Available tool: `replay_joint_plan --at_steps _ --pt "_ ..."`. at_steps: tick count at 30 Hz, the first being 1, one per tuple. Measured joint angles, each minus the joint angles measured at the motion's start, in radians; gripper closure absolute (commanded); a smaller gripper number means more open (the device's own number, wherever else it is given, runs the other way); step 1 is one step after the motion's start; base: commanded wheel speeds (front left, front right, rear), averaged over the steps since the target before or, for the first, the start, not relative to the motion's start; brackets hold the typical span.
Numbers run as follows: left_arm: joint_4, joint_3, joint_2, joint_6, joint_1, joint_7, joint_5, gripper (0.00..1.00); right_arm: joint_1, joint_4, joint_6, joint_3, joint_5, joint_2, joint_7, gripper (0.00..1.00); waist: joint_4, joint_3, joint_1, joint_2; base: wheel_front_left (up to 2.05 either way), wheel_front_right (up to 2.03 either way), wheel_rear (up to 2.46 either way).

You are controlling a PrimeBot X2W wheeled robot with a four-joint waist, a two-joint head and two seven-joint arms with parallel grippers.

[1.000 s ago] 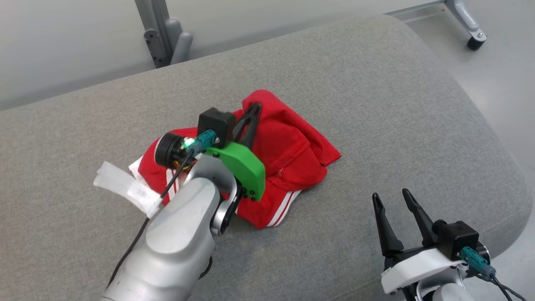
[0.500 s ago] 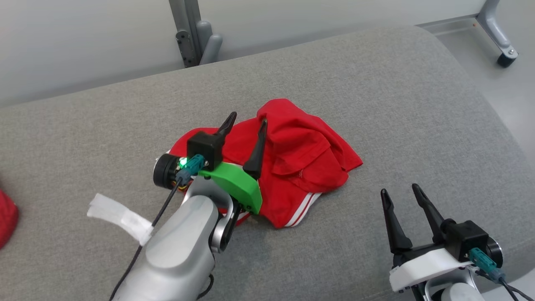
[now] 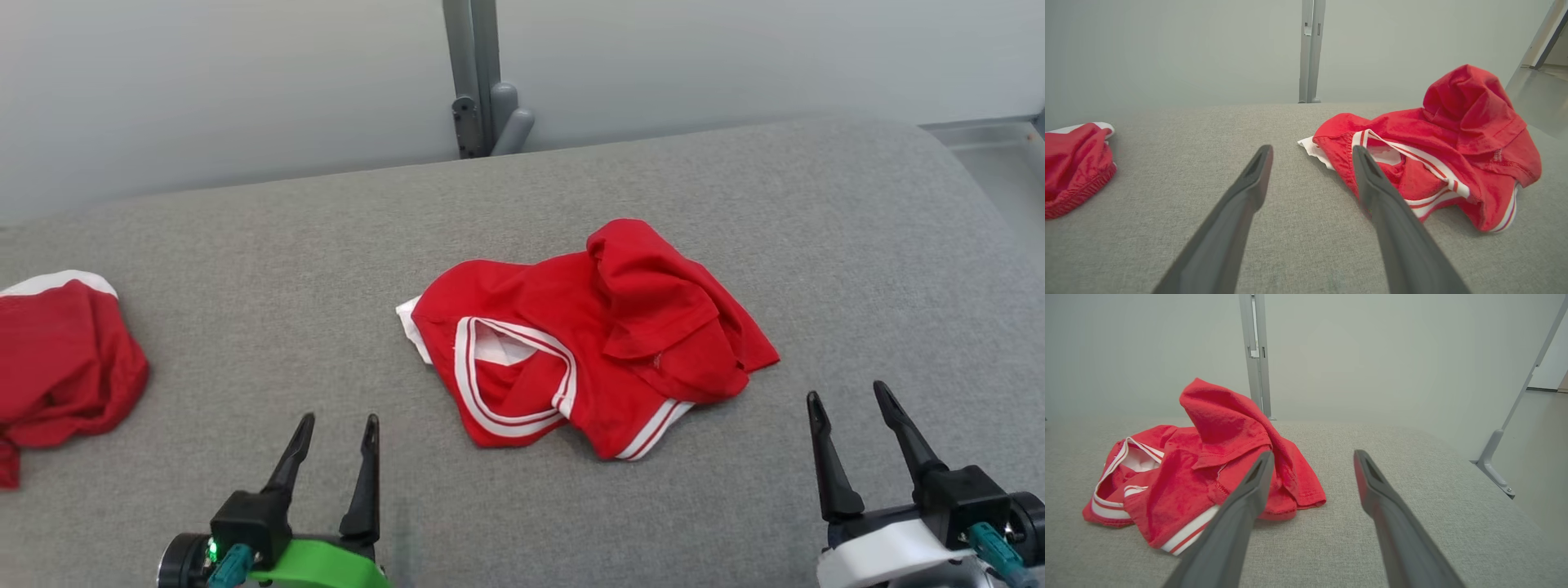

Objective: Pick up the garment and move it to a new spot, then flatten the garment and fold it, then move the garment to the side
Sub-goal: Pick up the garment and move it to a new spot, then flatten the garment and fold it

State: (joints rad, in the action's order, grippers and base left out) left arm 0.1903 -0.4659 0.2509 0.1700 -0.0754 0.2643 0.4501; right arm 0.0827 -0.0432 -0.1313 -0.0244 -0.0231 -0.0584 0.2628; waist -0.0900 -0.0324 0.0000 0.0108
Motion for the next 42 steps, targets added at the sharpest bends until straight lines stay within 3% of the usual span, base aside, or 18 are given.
replay_joint_plan --at_steps 5,13,17,25,42 --pt "-0.061 0.117 -0.014 -0.04 0.107 0.0 -0.033 0.0 0.047 0.003 0.0 -0.035 0.009 -0.013 0.0 0.0 0.058 0.02 0.0 0.0 0.0 0.0 0.0" --pt "-0.046 0.276 -0.086 -0.212 0.219 0.0 -0.095 0.0 0.08 -0.017 0.0 -0.112 0.007 -0.001 0.0 0.0 0.115 0.067 0.0 0.0 0.0 0.0 0.0" --pt "-0.029 0.321 -0.113 -0.255 0.222 0.0 -0.126 0.0 0.085 -0.027 0.0 -0.133 -0.002 0.004 0.0 0.0 0.115 0.076 0.0 0.0 0.0 0.0 0.0" --pt "-0.01 0.379 -0.149 -0.289 0.224 0.0 -0.148 0.0 0.087 -0.041 0.0 -0.133 -0.002 0.008 0.0 0.0 0.091 0.075 0.0 0.0 0.0 0.0 0.0" --pt "0.011 0.391 -0.168 -0.299 0.223 0.0 -0.172 0.0 0.08 -0.054 0.0 -0.124 -0.026 0.009 0.0 0.0 0.092 0.071 0.0 0.0 0.0 0.0 0.0"
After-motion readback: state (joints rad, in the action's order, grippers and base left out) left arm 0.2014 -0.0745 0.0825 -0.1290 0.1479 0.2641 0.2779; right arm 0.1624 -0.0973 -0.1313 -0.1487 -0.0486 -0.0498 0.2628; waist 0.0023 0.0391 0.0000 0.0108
